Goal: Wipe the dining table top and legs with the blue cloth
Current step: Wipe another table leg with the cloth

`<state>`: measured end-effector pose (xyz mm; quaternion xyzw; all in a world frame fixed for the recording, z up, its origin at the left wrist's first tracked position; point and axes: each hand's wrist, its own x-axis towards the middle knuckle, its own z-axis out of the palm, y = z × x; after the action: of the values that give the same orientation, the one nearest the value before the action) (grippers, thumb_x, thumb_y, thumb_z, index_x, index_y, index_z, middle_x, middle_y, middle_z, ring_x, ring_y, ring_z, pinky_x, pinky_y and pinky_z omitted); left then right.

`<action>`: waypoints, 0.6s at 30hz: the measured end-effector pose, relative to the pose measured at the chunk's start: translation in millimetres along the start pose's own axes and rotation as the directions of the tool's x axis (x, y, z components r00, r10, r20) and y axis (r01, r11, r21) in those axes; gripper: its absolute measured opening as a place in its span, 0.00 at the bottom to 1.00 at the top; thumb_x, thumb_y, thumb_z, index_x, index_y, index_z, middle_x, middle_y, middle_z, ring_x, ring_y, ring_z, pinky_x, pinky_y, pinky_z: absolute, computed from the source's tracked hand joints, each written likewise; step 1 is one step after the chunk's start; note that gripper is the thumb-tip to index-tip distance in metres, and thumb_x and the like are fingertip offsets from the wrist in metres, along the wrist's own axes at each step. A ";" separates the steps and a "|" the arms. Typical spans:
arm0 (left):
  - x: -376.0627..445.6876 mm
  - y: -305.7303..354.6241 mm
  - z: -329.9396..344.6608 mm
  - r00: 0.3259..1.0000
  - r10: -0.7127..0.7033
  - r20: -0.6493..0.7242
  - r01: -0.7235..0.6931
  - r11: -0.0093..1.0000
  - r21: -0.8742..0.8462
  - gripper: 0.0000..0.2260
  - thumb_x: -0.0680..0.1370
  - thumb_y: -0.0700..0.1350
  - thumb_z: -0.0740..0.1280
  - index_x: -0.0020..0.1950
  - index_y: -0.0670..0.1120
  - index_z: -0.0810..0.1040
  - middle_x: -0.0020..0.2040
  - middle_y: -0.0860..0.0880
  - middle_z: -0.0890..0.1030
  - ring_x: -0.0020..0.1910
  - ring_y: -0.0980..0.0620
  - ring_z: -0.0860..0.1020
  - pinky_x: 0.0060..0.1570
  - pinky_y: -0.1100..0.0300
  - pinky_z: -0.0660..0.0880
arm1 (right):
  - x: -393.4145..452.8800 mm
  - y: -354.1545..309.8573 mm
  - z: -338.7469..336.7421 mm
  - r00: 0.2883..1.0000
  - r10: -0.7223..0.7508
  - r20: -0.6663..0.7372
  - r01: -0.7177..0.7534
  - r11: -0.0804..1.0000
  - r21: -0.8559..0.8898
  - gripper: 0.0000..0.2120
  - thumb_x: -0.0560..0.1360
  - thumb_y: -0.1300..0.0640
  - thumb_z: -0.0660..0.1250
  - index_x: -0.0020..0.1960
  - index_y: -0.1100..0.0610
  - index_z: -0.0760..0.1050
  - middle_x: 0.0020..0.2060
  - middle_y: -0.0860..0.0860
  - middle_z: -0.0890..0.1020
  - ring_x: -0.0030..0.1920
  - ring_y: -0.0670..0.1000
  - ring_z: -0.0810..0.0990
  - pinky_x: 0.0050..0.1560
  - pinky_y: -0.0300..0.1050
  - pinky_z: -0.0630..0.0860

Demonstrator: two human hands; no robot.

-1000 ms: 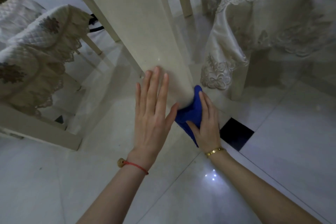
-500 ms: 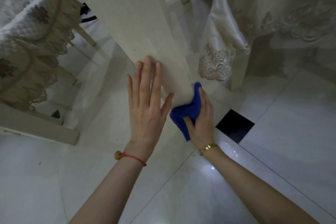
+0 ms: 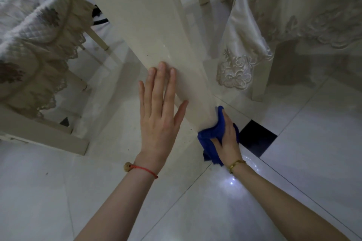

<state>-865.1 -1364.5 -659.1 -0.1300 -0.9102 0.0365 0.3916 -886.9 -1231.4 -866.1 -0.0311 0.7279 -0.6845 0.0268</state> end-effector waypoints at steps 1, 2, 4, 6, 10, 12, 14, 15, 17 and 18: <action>-0.6 -0.2 0.2 1.000 -0.001 -0.003 0.001 1.000 0.000 0.29 0.80 0.46 0.67 0.75 0.39 0.56 0.75 0.41 0.57 0.77 0.46 0.53 0.78 0.46 0.51 | -0.6 -12.4 2.1 0.998 -0.060 -0.034 0.060 0.998 -0.020 0.42 0.73 0.63 0.70 0.77 0.43 0.51 0.75 0.44 0.62 0.74 0.47 0.62 0.73 0.59 0.61; -1.2 -0.1 0.6 1.000 -0.003 -0.006 0.003 1.000 -0.004 0.29 0.80 0.46 0.67 0.75 0.39 0.56 0.75 0.41 0.57 0.77 0.46 0.53 0.78 0.46 0.51 | 0.9 -30.1 5.1 0.987 -0.143 -0.077 0.140 0.989 -0.045 0.41 0.74 0.60 0.70 0.78 0.46 0.51 0.75 0.45 0.61 0.74 0.48 0.62 0.73 0.59 0.61; -0.8 0.3 1.1 1.000 -0.005 -0.008 0.005 1.000 -0.023 0.29 0.80 0.46 0.67 0.75 0.39 0.57 0.75 0.40 0.57 0.77 0.46 0.53 0.78 0.45 0.52 | 5.7 -73.0 10.7 0.923 -0.343 -0.171 0.324 0.937 -0.129 0.37 0.75 0.52 0.67 0.78 0.51 0.51 0.76 0.46 0.58 0.75 0.49 0.60 0.74 0.57 0.59; 0.5 -0.7 1.0 1.000 -0.002 -0.012 0.001 0.999 -0.043 0.29 0.80 0.46 0.68 0.75 0.39 0.57 0.75 0.40 0.57 0.77 0.47 0.53 0.78 0.45 0.52 | 9.1 -103.6 16.4 0.849 -0.478 -0.225 0.442 0.876 -0.195 0.36 0.75 0.47 0.64 0.77 0.53 0.51 0.75 0.47 0.57 0.75 0.47 0.58 0.75 0.51 0.58; 0.4 -1.5 1.5 1.000 -0.002 -0.014 0.002 0.999 -0.035 0.29 0.80 0.46 0.68 0.75 0.39 0.57 0.75 0.40 0.58 0.77 0.47 0.52 0.78 0.46 0.51 | 11.9 -64.9 11.7 0.907 -0.397 -0.139 0.357 0.902 -0.243 0.42 0.74 0.47 0.68 0.77 0.42 0.44 0.76 0.46 0.55 0.76 0.44 0.55 0.76 0.52 0.56; -0.2 -0.4 2.1 1.000 0.001 -0.014 -0.002 1.000 -0.021 0.29 0.80 0.46 0.68 0.75 0.39 0.57 0.75 0.40 0.58 0.77 0.44 0.55 0.78 0.46 0.52 | 4.1 -29.0 5.9 0.979 -0.187 -0.079 0.174 0.974 -0.147 0.47 0.71 0.57 0.73 0.77 0.40 0.46 0.76 0.44 0.58 0.75 0.49 0.59 0.75 0.58 0.59; -0.1 0.0 2.6 1.000 0.009 -0.010 -0.009 1.000 -0.011 0.29 0.80 0.45 0.68 0.75 0.38 0.57 0.75 0.39 0.58 0.76 0.40 0.57 0.77 0.45 0.53 | -1.6 -9.7 1.2 0.997 -0.052 -0.054 0.048 0.995 -0.083 0.44 0.71 0.59 0.72 0.77 0.41 0.50 0.75 0.45 0.61 0.74 0.50 0.62 0.73 0.58 0.62; 0.2 0.2 2.4 1.000 0.012 -0.009 -0.012 1.000 -0.006 0.29 0.80 0.45 0.68 0.75 0.38 0.57 0.75 0.39 0.58 0.76 0.39 0.58 0.77 0.45 0.53 | -3.4 -7.3 -0.2 0.998 -0.041 -0.043 0.036 0.994 -0.102 0.42 0.72 0.58 0.71 0.77 0.42 0.50 0.76 0.46 0.61 0.75 0.50 0.61 0.73 0.58 0.62; 0.0 0.1 1.5 1.000 0.010 -0.005 -0.010 1.000 -0.005 0.29 0.80 0.46 0.67 0.75 0.39 0.57 0.75 0.39 0.58 0.76 0.40 0.57 0.77 0.45 0.53 | -1.5 -17.0 0.1 0.997 -0.070 -0.037 0.069 0.997 -0.047 0.41 0.73 0.54 0.71 0.77 0.43 0.51 0.75 0.47 0.62 0.74 0.50 0.62 0.72 0.59 0.62; -0.3 -0.1 1.1 1.000 0.008 -0.005 -0.008 1.000 -0.009 0.29 0.80 0.46 0.67 0.75 0.39 0.57 0.75 0.39 0.58 0.77 0.41 0.56 0.77 0.45 0.53 | 1.3 -29.2 1.6 0.992 -0.117 -0.049 0.116 0.993 -0.037 0.41 0.72 0.54 0.72 0.77 0.44 0.51 0.75 0.47 0.63 0.74 0.50 0.63 0.72 0.60 0.62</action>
<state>-865.7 -1364.6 -660.0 -0.1353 -0.9089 0.0336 0.3930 -887.8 -1234.9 -837.1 -0.0564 0.7366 -0.6731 -0.0324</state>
